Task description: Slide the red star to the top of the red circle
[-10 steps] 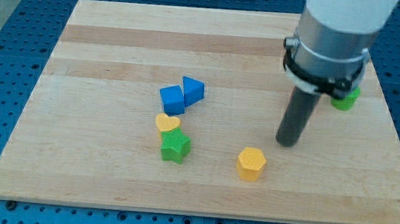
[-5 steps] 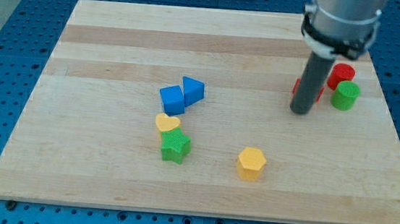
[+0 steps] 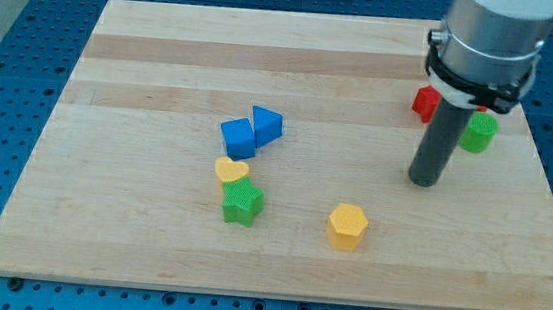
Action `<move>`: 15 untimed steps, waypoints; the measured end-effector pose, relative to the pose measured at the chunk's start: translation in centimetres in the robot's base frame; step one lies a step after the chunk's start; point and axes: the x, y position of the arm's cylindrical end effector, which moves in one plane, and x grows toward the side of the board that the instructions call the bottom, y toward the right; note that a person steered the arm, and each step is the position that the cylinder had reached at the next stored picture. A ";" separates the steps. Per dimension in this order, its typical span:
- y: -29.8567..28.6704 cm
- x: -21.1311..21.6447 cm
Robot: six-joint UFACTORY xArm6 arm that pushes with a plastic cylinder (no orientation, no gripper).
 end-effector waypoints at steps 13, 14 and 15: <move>3.6 -14.6; 3.7 -14.6; 3.7 -14.6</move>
